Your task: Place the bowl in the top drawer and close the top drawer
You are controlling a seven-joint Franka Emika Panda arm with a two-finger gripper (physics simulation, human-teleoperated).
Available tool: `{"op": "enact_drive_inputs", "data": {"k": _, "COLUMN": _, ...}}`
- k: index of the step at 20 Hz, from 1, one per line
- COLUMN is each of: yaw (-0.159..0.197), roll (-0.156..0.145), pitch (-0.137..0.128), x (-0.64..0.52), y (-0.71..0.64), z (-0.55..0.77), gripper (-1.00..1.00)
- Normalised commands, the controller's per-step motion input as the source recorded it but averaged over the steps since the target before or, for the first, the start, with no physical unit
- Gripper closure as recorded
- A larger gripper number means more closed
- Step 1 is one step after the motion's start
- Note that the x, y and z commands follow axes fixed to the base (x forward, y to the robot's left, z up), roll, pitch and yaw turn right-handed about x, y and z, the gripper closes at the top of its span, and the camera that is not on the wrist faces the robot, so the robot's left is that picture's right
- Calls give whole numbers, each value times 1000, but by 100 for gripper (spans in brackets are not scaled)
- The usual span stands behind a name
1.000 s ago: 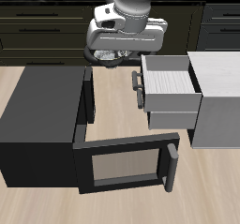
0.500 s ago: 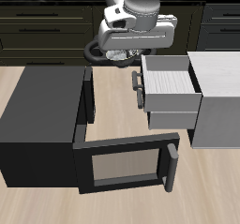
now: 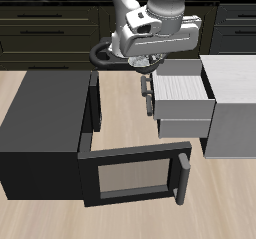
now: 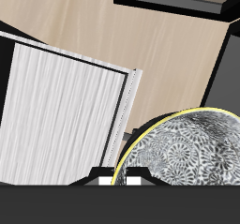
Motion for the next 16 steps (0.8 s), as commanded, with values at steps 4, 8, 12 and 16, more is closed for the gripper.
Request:
{"op": "enact_drive_inputs", "data": {"k": 4, "yaw": 128, "roll": 34, "pitch": 7, "x": -103, "y": 261, "z": -126, "gripper": 100}}
{"op": "enact_drive_inputs", "data": {"k": 8, "yaw": 95, "roll": 14, "pitch": -20, "x": -96, "y": 153, "z": -48, "gripper": 100}}
{"op": "enact_drive_inputs", "data": {"k": 12, "yaw": 83, "roll": 16, "pitch": 14, "x": -81, "y": 141, "z": -98, "gripper": 100}}
{"op": "enact_drive_inputs", "data": {"k": 16, "yaw": 188, "roll": 1, "pitch": -16, "x": -179, "y": 190, "z": -99, "gripper": 100}}
